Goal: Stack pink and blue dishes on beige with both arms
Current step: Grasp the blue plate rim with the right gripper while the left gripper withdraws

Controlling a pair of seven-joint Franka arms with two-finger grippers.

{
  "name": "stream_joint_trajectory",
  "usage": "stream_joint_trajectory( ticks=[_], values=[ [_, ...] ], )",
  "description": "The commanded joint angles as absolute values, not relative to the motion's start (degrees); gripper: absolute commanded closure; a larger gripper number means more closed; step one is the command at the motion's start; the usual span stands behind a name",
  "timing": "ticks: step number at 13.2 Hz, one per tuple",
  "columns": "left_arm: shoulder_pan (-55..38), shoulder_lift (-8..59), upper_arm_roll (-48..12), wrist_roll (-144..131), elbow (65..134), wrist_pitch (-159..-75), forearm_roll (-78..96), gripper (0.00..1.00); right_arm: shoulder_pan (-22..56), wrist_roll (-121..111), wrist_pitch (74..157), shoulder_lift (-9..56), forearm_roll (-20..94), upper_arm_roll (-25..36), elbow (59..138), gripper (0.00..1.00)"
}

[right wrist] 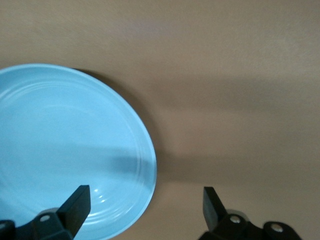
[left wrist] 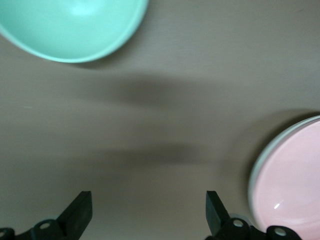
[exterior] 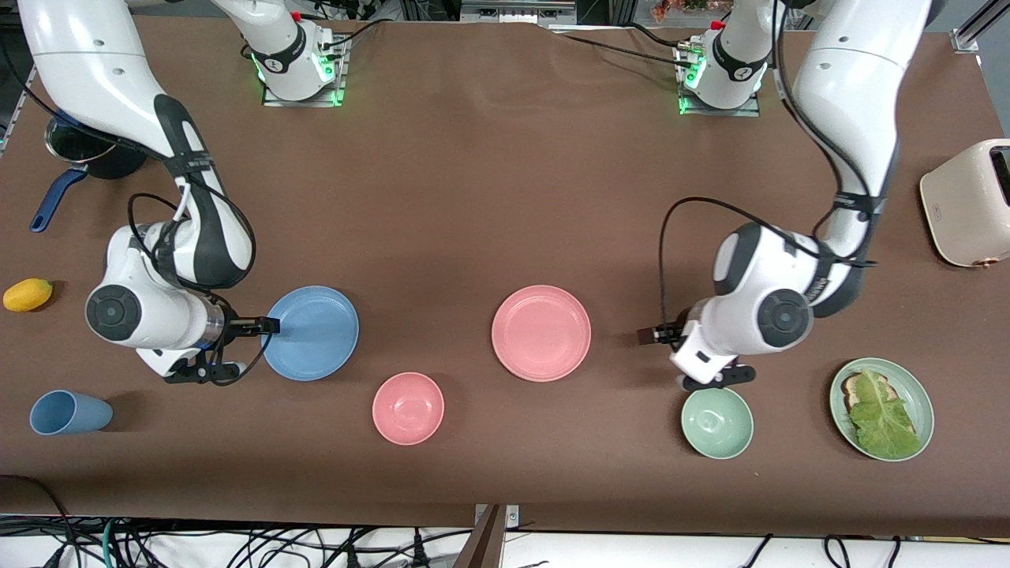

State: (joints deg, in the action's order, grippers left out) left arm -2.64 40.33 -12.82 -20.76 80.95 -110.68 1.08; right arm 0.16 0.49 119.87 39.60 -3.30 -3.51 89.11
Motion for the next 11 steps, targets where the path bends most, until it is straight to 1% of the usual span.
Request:
stream_joint_trajectory(
  ticks=[1, 4, 6, 9, 10, 11],
  values=[
    [1.74, 37.36, -13.18, -12.86, 81.91, -105.57, -0.61, 0.00, -1.32, 0.18, 122.51, 41.13, -4.04, -4.13, 89.82, 0.03],
    [4.04, 35.33, -13.19, -7.91, 82.00, -102.05, -0.97, 0.00, -1.67, 0.26, 125.06, 41.66, -3.69, -4.22, 91.93, 0.14],
    [5.44, 34.20, -13.01, -7.91, 81.91, -99.77, -2.62, 0.00, -1.50, 0.53, 125.42, 42.01, -3.60, -4.31, 92.37, 0.24],
    [8.25, 32.52, -13.10, -6.08, 81.83, -96.34, -7.65, 0.00, -1.32, 0.97, 124.98, 41.92, -3.60, -4.48, 92.37, 0.35],
    [9.31, 31.39, -13.10, -4.15, 81.74, -95.28, -7.56, 0.00, -1.32, 1.05, 124.98, 41.92, -3.60, -4.48, 92.37, 0.40],
    [10.62, 30.77, -13.18, -2.13, 81.30, -94.32, -7.65, 0.00, -1.32, 1.05, 124.98, 42.01, -3.52, -4.48, 92.37, 0.48]
  ],
)
